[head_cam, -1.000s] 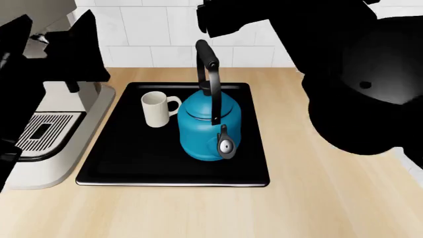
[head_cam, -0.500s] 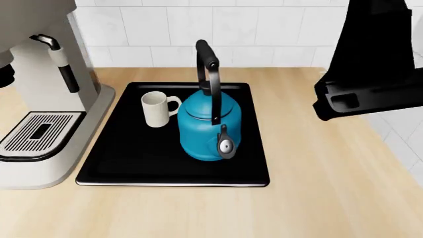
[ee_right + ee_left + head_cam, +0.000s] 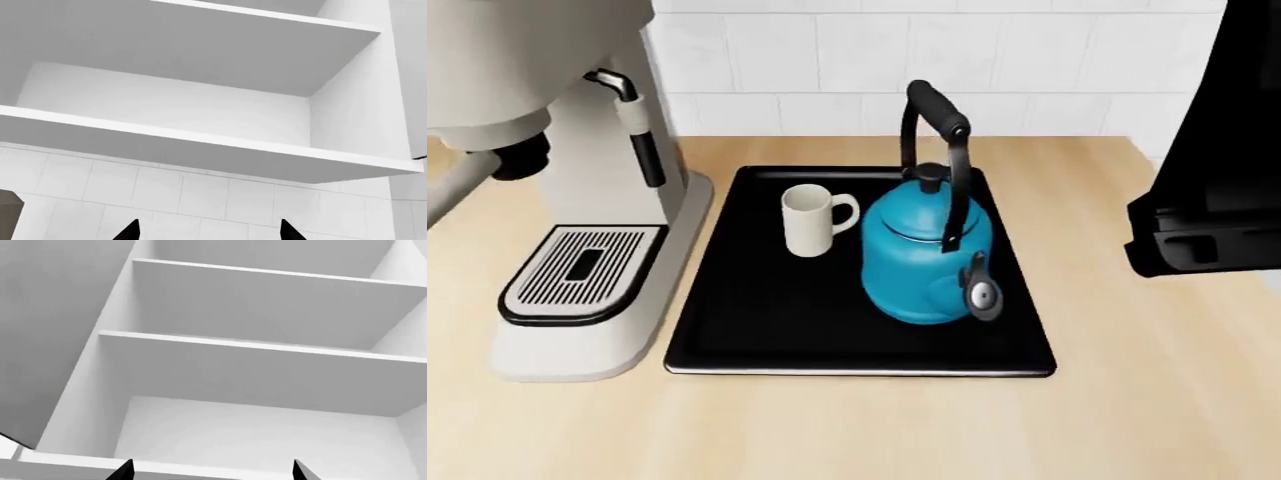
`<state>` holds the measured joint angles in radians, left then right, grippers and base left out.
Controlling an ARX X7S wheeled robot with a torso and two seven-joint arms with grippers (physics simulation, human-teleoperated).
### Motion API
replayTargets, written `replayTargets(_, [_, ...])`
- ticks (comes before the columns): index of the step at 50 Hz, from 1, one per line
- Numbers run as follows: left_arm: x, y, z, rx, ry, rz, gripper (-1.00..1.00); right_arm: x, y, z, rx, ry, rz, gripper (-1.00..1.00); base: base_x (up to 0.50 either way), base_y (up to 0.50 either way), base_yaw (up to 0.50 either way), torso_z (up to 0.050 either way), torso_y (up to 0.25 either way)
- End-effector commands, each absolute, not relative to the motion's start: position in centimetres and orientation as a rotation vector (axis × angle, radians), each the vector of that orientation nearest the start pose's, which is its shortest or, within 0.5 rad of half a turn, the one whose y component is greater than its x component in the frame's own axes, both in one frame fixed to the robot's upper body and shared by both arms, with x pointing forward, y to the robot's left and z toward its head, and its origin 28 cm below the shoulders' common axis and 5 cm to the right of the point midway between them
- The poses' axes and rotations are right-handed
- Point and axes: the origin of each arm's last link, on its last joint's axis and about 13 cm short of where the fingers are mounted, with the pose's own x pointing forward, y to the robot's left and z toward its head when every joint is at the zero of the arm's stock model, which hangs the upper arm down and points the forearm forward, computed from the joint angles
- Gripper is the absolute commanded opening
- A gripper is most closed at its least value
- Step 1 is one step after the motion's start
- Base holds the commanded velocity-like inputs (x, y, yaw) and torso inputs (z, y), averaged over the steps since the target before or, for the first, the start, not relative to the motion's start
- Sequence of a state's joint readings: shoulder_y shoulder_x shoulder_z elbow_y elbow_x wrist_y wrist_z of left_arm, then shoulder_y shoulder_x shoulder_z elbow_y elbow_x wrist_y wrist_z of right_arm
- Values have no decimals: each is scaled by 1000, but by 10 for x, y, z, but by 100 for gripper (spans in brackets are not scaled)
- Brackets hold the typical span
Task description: Pick the kettle from the counter and place it on the tray. Then pick the mug from the cabinet and place it on the tray. Then close the cabinet doors.
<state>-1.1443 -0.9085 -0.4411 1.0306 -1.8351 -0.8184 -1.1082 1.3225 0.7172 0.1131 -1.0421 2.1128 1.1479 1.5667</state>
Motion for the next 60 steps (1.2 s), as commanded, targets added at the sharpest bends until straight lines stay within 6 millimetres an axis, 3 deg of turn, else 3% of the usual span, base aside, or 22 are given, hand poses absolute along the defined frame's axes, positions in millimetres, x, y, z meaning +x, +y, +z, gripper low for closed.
replayTargets(1, [102, 260, 347, -103, -935, -10, 100, 114, -118, 316, -139, -674, -20, 100, 0, 500, 0, 0, 0])
replayTargets(44, [104, 265, 343, -90, -910, 11, 100, 119, -116, 309, -127, -639, -33, 100, 0, 488, 0, 0, 0])
replayTargets(60, [65, 309, 353, -84, -934, 314, 100, 117, -117, 310, -95, -608, -43, 100, 0, 0, 0, 0, 0])
